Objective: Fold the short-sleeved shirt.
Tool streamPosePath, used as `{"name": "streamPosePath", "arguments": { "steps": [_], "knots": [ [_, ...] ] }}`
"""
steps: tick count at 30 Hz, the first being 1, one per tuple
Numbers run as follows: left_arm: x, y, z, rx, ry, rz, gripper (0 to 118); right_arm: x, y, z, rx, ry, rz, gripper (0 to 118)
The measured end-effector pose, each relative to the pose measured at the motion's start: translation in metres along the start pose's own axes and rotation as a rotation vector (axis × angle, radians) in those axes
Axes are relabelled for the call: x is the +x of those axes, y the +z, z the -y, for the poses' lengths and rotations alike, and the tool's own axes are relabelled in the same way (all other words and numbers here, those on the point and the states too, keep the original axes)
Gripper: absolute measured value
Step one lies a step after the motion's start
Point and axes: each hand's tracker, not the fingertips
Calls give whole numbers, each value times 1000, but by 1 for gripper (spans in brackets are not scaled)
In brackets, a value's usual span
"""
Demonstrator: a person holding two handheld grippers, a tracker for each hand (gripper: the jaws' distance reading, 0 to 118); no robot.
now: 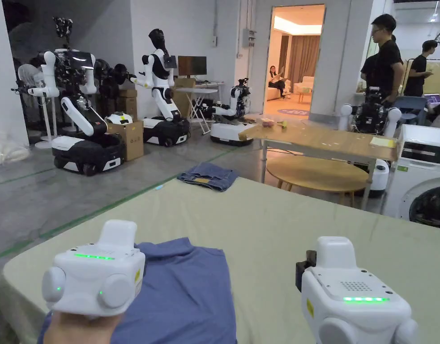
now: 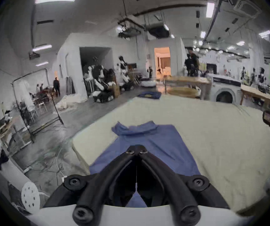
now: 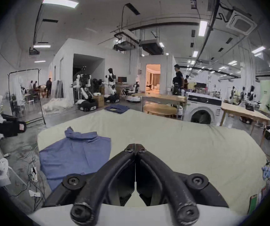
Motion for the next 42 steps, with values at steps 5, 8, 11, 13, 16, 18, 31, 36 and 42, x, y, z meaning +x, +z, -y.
{"name": "streamPosePath", "arguments": {
  "steps": [5,8,11,13,16,18,31,36,42],
  "knots": [
    [34,-94,-5,-214,75,189,0,7,-36,11,-40,8,12,0],
    [55,-150,-9,-295,104,241,91,12,-59,17,-61,13,25,0],
    [75,-201,-9,-332,54,219,115,19,-81,25,-87,18,41,0],
    [87,-228,-4,-377,9,199,118,24,-94,31,-102,12,50,0],
    [104,-267,16,-452,1,215,118,31,-111,41,-130,7,69,0],
    [114,-287,34,-510,-3,252,118,37,-118,48,-145,2,82,0],
    [113,-237,16,-347,-14,272,0,99,-77,51,-147,-83,177,0],
    [196,-172,-39,-200,-54,480,0,145,-26,39,-113,-98,282,0],
    [332,-72,-77,-85,-109,839,0,208,50,31,-76,-111,433,0]
  ]
}}
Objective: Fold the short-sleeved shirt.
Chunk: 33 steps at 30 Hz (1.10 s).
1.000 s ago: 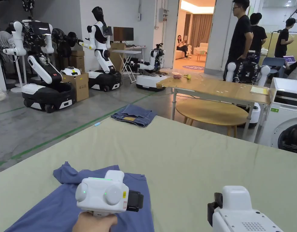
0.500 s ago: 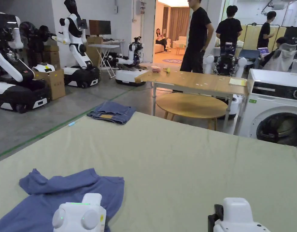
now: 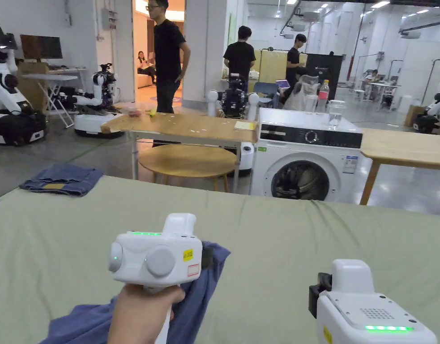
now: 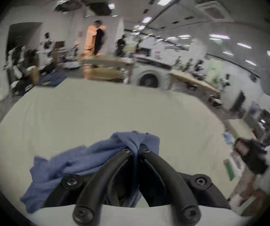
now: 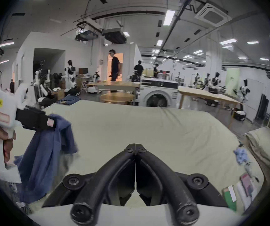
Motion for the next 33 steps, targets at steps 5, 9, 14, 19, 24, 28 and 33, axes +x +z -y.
{"name": "streamPosePath", "arguments": {
  "steps": [5,9,14,19,24,28,33],
  "knots": [
    [111,-29,12,-50,-106,246,0,63,21,6,1,-15,103,0],
    [138,-83,63,-237,-195,132,0,96,25,18,-13,-24,147,0],
    [135,-155,130,-426,-161,28,0,118,20,34,-45,-56,168,0],
    [135,-150,133,-374,-155,29,0,122,16,41,-62,-55,168,0],
    [119,-72,98,-178,-142,57,110,112,21,37,-70,-59,125,0],
    [87,27,74,110,-188,-98,110,95,31,31,-52,-60,91,0],
    [41,114,80,265,-275,-347,110,66,42,29,-38,-61,37,0]
  ]
}}
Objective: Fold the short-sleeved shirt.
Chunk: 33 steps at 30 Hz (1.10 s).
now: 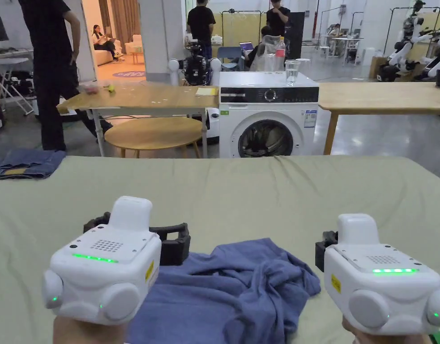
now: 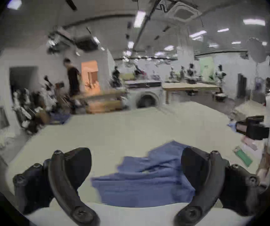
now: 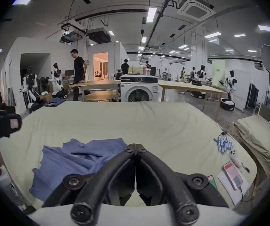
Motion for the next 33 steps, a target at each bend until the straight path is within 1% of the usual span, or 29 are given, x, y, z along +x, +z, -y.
{"name": "streamPosePath", "arguments": {
  "steps": [1,2,3,4,5,6,7,9,12,14,17,20,21,22,23,24,25,27,29,32,33],
  "knots": [
    [-10,5,6,-12,-12,-52,110,-7,1,1,-2,3,-8,0],
    [-21,10,10,-35,-15,-71,110,-14,1,3,-3,8,-20,0],
    [-30,14,13,-55,-5,-65,96,-18,1,4,-4,11,-32,0],
    [-37,13,14,-102,3,-78,62,-23,1,6,-3,13,-42,0],
    [-43,9,16,-143,-7,-109,11,-28,0,8,-5,17,-52,0],
    [-48,6,20,-181,0,-126,0,-31,-1,8,-8,20,-60,0],
    [-58,2,19,-150,12,-93,0,-33,-2,9,-12,24,-67,0],
    [-69,-13,19,-236,95,-55,0,-36,-5,10,-15,30,-74,0],
    [-86,-56,31,-359,120,-62,0,-32,-15,14,-27,36,-79,0],
    [-92,-90,42,-472,197,-14,0,-27,-23,16,-38,41,-73,0],
    [-94,-142,55,-624,227,19,0,-18,-39,22,-57,45,-56,0],
    [-98,-191,60,-716,255,34,0,-9,-56,28,-79,36,-37,0],
    [-98,-201,61,-732,273,27,14,-6,-61,30,-88,32,-33,0],
    [-99,-214,61,-765,276,21,49,-3,-66,32,-96,27,-26,0],
    [-100,-228,62,-816,271,23,90,-1,-71,34,-101,26,-21,0],
    [-101,-238,65,-849,265,10,107,1,-75,36,-105,25,-17,0],
    [-101,-246,71,-886,270,5,111,3,-79,37,-111,24,-14,0],
    [-104,-258,79,-928,315,-31,114,5,-85,40,-120,22,-9,0],
    [-104,-267,92,-987,327,-36,113,7,-90,43,-130,23,-5,0],
    [-98,-273,102,-1007,301,-16,113,10,-93,46,-138,26,0,0],
    [-99,-275,105,-1011,304,-10,108,12,-93,47,-139,26,3,0]
  ]
}}
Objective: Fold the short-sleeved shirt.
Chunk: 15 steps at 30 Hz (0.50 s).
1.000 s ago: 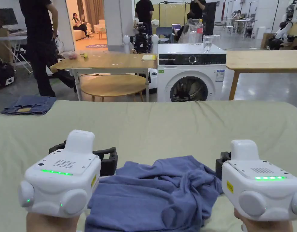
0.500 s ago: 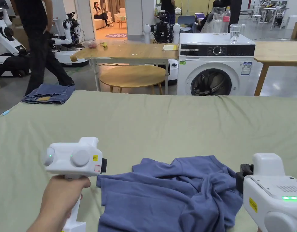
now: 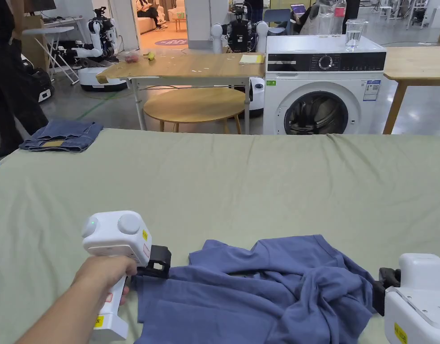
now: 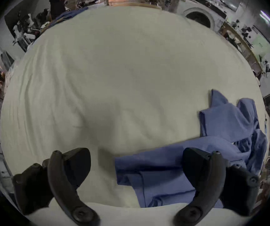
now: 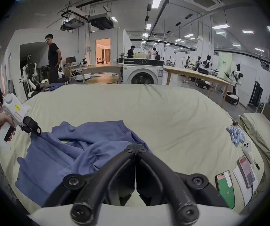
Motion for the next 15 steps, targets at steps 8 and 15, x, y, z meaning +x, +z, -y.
{"name": "streamPosePath", "arguments": {
  "steps": [8,15],
  "knots": [
    [12,7,-4,-30,-58,-1,41,6,3,2,-2,-15,6,0],
    [20,42,12,73,-95,57,4,24,-1,10,-28,-5,14,0]
  ]
}}
